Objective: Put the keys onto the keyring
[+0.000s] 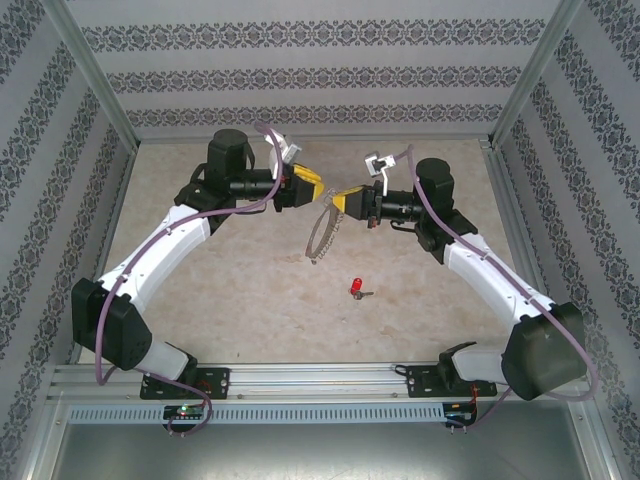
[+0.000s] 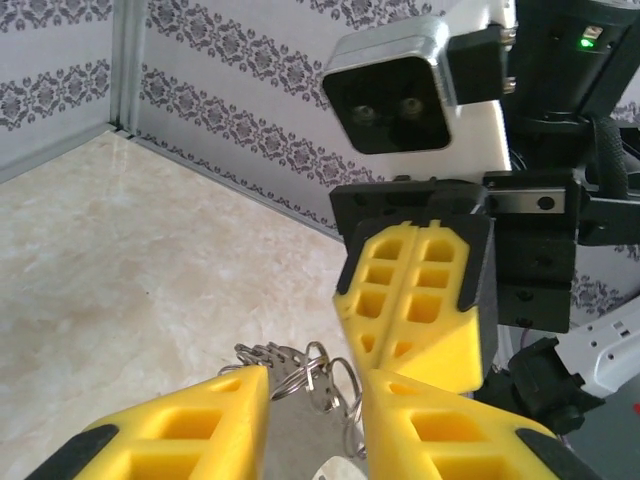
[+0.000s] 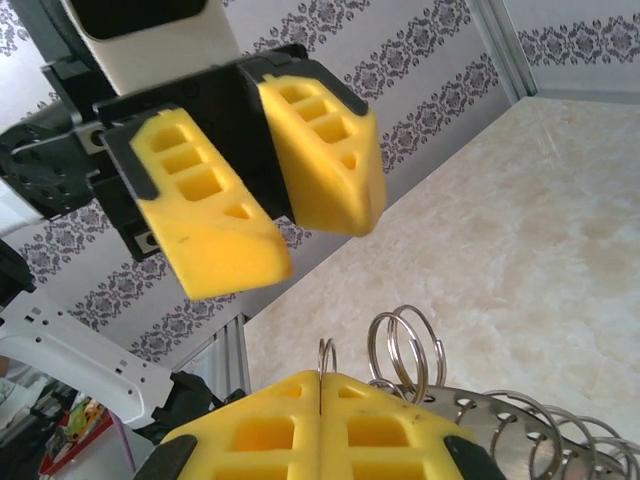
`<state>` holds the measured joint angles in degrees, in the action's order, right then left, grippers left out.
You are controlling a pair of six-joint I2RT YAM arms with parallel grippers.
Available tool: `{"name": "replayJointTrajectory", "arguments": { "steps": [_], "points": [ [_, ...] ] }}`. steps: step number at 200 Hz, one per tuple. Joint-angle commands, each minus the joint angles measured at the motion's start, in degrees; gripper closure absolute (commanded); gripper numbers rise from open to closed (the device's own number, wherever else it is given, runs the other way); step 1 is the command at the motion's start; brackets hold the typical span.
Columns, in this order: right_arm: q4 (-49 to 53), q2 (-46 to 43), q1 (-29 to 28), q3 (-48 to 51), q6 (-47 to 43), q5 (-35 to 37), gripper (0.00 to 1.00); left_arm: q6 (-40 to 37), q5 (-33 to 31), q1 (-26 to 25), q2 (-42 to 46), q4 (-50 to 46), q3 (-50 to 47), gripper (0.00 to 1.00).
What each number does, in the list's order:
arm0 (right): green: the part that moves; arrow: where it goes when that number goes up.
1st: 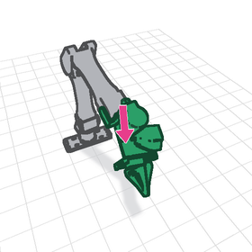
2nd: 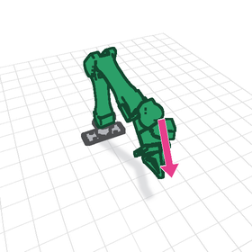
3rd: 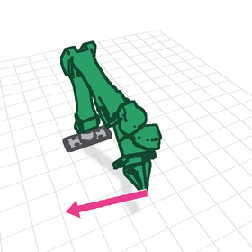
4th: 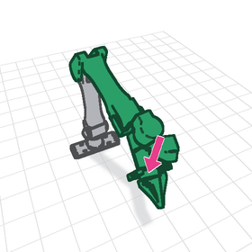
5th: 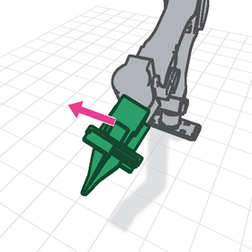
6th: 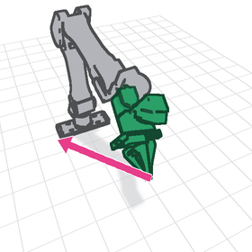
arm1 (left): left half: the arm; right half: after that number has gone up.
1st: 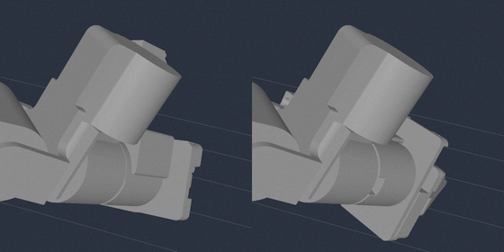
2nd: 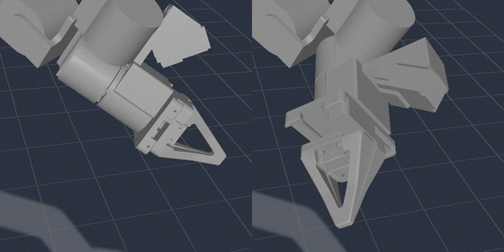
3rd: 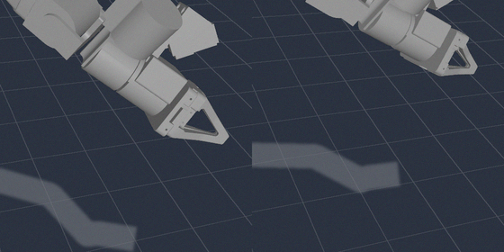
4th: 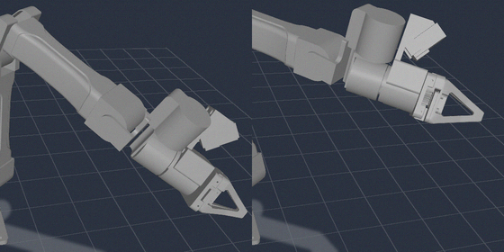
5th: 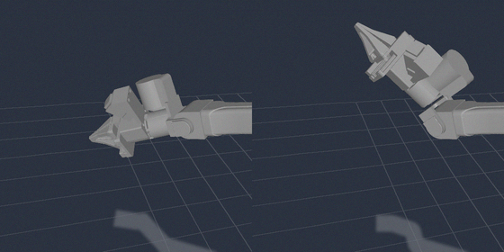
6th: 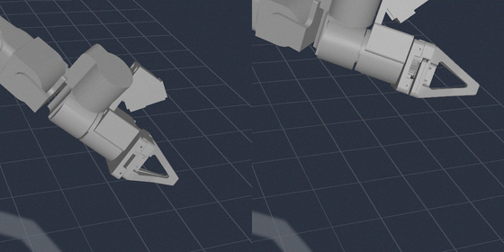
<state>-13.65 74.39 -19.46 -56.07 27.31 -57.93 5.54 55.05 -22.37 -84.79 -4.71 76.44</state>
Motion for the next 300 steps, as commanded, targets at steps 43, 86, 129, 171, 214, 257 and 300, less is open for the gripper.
{"name": "replayJointTrajectory", "arguments": {
  "steps": [43, 86, 129, 171, 214, 257, 300],
  "points": [
    [-7.71, 0.97, 1.07, -5.33, -0.99, -3.72, 1.00, 9.04, 6.96, 1.42, 1.16, 13.46, -3.26, 0.75],
    [-9.00, 1.96, 1.02, -7.16, 0.11, -3.46, 1.00, 13.56, 11.29, 1.52, 1.12, 20.67, -4.35, 0.75],
    [-8.91, 2.34, 1.42, -7.37, 0.05, -2.42, 1.00, 12.75, 12.02, 1.52, 2.89, 20.23, -5.35, 0.76],
    [-9.08, 2.60, 1.77, -7.15, 0.53, -2.09, 1.00, 8.37, 11.68, 1.62, 5.23, 14.55, -5.46, 0.76],
    [-9.55, 2.73, 1.61, -6.92, 1.04, -2.61, 1.00, 11.01, 12.56, 1.62, 3.61, 17.58, -5.51, 0.76],
    [-9.68, 3.21, 1.07, -7.28, 1.29, -2.97, 1.00, 12.91, 13.77, 1.45, 1.75, 19.80, -4.57, 0.78],
    [-9.99, 3.66, 0.63, -7.47, 1.45, -3.07, 1.00, 13.21, 14.08, 0.75, 0.61, 19.92, -3.93, 0.79]
  ]
}}
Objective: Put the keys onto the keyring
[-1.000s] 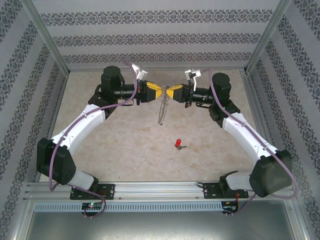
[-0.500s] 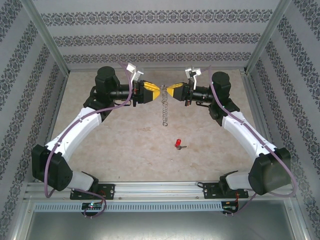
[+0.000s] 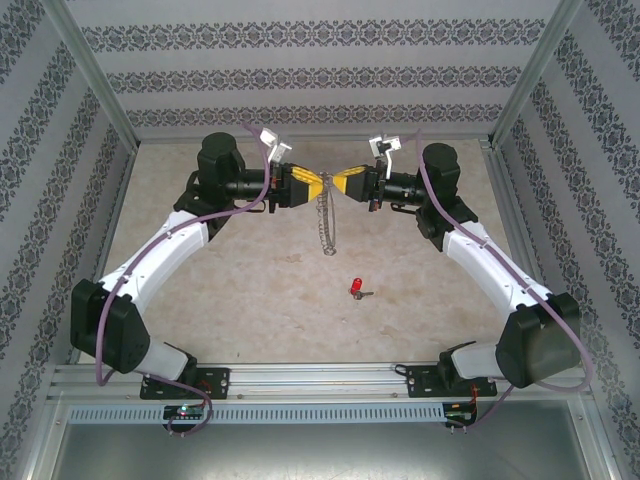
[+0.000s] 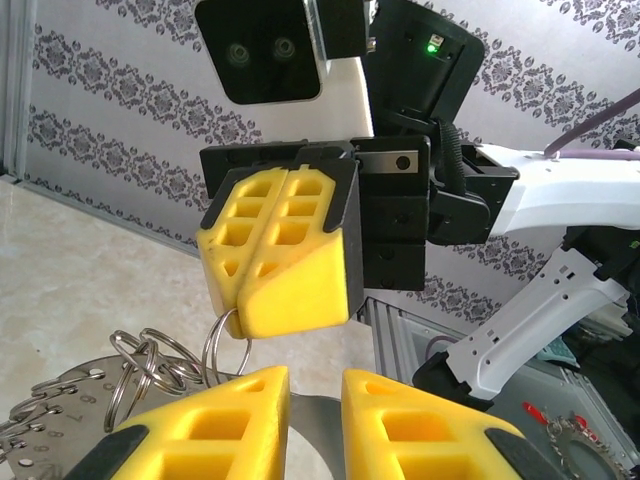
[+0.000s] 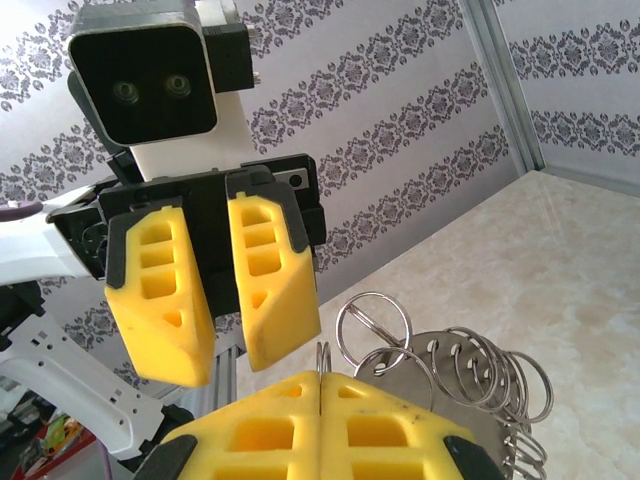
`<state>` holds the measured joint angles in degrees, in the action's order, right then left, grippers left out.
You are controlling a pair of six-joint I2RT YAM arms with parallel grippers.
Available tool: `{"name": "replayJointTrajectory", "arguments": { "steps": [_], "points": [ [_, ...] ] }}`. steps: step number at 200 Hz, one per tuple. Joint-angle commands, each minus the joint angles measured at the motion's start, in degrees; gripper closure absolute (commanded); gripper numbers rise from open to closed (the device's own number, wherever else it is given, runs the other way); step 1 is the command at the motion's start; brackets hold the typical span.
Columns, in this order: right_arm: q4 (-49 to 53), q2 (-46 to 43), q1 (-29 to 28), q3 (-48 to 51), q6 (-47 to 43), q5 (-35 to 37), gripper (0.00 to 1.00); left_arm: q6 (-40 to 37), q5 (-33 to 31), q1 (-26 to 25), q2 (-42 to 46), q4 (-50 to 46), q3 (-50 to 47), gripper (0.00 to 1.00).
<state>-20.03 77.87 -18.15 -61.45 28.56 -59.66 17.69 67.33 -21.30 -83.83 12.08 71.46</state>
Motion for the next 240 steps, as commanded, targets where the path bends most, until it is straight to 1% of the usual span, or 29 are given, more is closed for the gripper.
{"name": "replayJointTrajectory", "arguments": {
  "steps": [1, 105, 132, 157, 196, 240],
  "points": [
    [-3.65, 0.18, -0.67, -2.14, 0.19, -1.34, 1.00, 1.04, 1.82, -0.32, -0.36, 3.13, 1.05, 0.79],
    [-3.85, -0.07, -1.20, -1.79, 0.18, -1.52, 1.00, 1.48, 0.93, -1.07, -2.72, 4.80, 2.35, 0.80],
    [-3.65, -0.17, -1.11, -1.55, 0.04, -1.48, 1.00, 0.66, -0.28, -1.00, -2.28, 3.93, 2.32, 0.80],
    [-3.58, -0.21, -1.09, -1.45, 0.08, -1.43, 1.00, 1.12, -0.89, -0.86, -2.12, 4.88, 2.13, 0.75],
    [-3.54, -0.43, -0.86, -1.20, 0.14, -1.16, 1.00, 4.35, -1.32, -0.33, -2.09, 8.80, 1.74, 0.63],
    [-3.52, -0.85, -0.50, -1.08, 0.36, -1.01, 1.00, 7.65, -2.33, 0.78, -1.36, 12.28, 0.72, 0.62]
  ]
}}
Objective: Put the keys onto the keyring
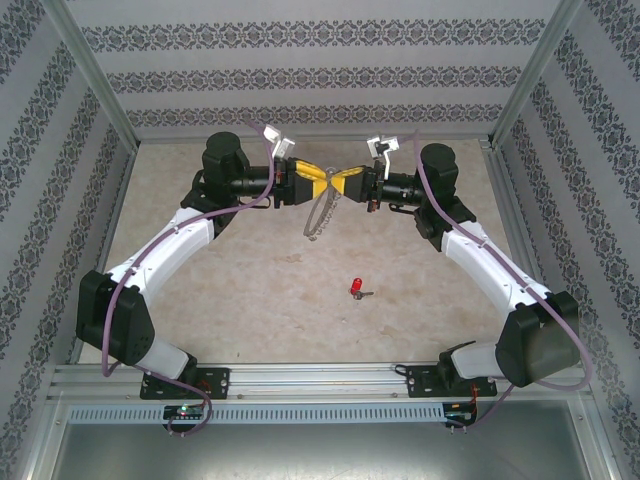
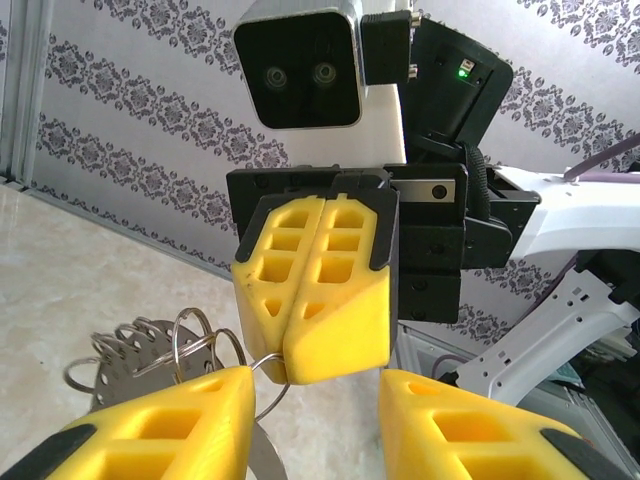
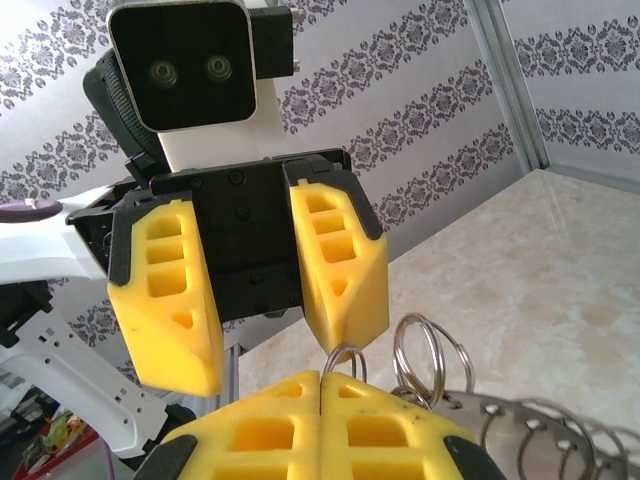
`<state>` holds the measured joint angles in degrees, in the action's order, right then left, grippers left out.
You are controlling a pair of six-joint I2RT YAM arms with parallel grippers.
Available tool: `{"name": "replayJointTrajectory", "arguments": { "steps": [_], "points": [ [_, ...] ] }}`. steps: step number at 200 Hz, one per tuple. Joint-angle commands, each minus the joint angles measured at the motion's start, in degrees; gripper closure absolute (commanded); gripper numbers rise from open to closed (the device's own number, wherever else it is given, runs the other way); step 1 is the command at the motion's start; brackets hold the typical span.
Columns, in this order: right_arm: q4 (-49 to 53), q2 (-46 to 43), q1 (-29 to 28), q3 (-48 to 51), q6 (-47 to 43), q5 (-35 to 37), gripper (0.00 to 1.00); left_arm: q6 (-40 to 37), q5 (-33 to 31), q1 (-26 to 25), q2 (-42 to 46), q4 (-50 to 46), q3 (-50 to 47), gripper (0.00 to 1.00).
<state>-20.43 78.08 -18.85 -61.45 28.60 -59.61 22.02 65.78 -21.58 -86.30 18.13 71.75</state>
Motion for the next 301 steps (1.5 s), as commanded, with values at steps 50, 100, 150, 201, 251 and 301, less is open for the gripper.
{"name": "replayJointTrajectory", "arguments": {
  "steps": [50, 100, 150, 201, 251, 301],
  "points": [
    [-3.22, -1.96, 0.39, -0.61, 0.36, -1.29, 1.00, 5.45, -1.61, 2.46, 1.95, 8.28, -1.00, 0.61],
    [-3.56, -2.06, 0.26, -0.85, 0.58, -1.48, 1.00, 5.89, 1.08, 2.37, 1.06, 7.44, -0.73, 0.65],
    [-3.64, -1.80, 0.30, -1.34, 0.67, -1.47, 1.00, 2.59, 2.44, 1.37, 0.68, 2.16, -0.01, 0.66],
    [-3.62, -1.84, 0.14, -1.26, 0.75, -1.54, 1.00, 1.62, 2.12, 0.70, -0.04, 1.03, 0.06, 0.66],
    [-3.75, -1.71, 0.14, -1.35, 0.68, -1.38, 1.00, 0.78, 2.64, -0.26, -0.72, -0.26, 0.39, 0.66],
    [-3.75, -1.55, 0.12, -1.31, 0.81, -1.38, 1.00, -0.14, 1.83, -0.84, -1.30, -1.09, 0.85, 0.68]
  ]
}}
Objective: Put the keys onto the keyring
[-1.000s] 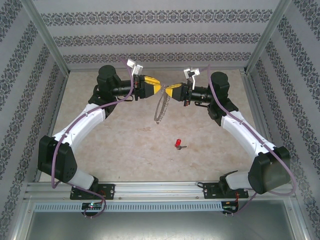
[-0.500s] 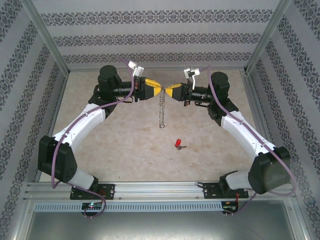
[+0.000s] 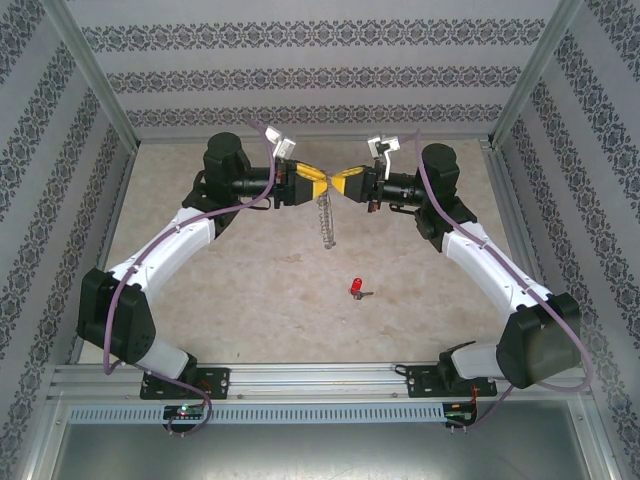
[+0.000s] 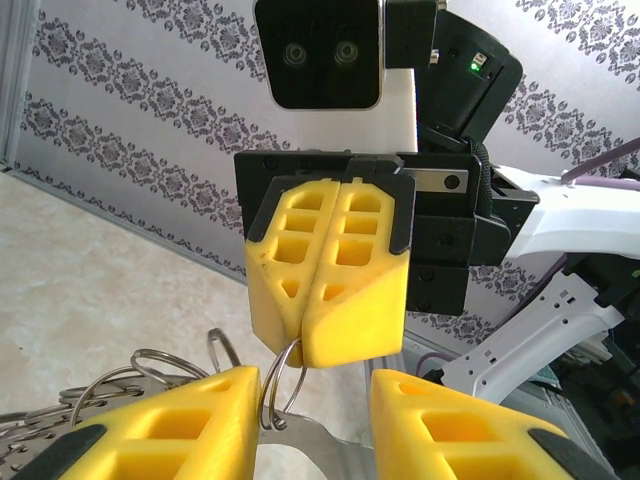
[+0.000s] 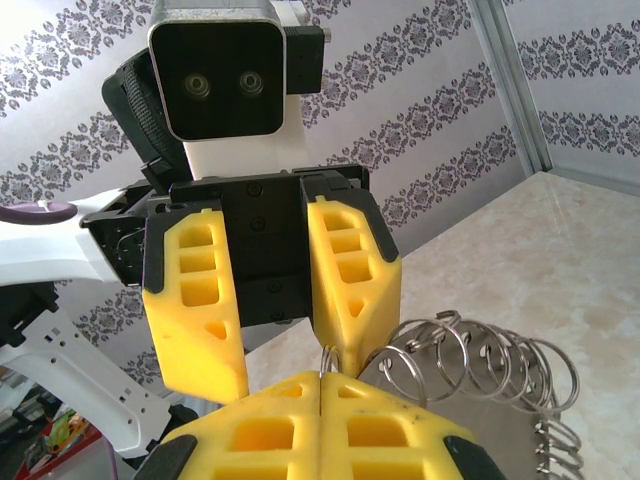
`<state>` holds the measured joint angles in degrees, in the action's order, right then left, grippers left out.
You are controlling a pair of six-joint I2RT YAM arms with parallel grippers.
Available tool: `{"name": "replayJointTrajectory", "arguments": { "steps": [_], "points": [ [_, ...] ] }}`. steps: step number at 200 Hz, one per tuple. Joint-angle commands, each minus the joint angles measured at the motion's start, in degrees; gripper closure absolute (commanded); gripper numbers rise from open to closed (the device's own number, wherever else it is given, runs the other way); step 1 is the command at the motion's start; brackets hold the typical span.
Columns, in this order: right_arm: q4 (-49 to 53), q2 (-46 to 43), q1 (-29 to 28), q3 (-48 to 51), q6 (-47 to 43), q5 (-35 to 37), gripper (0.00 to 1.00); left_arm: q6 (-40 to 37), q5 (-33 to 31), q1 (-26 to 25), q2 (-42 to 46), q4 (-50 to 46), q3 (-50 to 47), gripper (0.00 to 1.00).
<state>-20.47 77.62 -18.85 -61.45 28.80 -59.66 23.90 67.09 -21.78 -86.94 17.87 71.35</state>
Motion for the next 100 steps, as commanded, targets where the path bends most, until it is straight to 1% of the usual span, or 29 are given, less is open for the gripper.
{"name": "replayJointTrajectory", "arguments": {
  "steps": [1, 35, 53, 75, 88, 89, 96, 100],
  "points": [
    [-3.70, -1.13, 0.12, -1.35, 0.58, -1.34, 1.00, -2.02, 0.47, -0.64, -0.68, -0.82, 1.24, 0.68],
    [-3.72, -1.07, 0.11, -1.17, 0.53, -1.25, 1.00, -1.65, -0.64, -0.82, -1.01, -0.09, 1.44, 0.82],
    [-3.69, -0.99, 0.07, -1.07, 0.61, -1.31, 1.00, -1.42, -1.35, -0.81, -1.17, 0.50, 1.34, 0.87],
    [-3.37, -0.80, 0.07, -1.09, 0.58, -1.32, 1.00, -1.02, -2.08, -0.81, -1.21, 1.14, 1.38, 1.00],
    [-2.64, -0.72, 0.43, -1.19, 0.61, -0.88, 1.00, -2.16, -2.57, -0.85, -1.05, -0.68, 1.97, 1.00],
    [-2.56, -0.76, 0.50, -1.16, 0.63, -0.80, 1.00, -2.31, -2.66, -0.83, -1.04, -0.92, 2.05, 1.00],
    [-2.29, -0.89, 0.97, -1.01, 1.01, -0.10, 0.85, -3.58, -2.76, -0.88, -1.01, -3.05, 2.80, 1.00],
    [-2.35, -0.96, 1.33, -0.97, 1.34, 0.18, 0.80, -4.43, -2.75, -0.82, -1.03, -4.39, 3.28, 1.00]
  ]
}}
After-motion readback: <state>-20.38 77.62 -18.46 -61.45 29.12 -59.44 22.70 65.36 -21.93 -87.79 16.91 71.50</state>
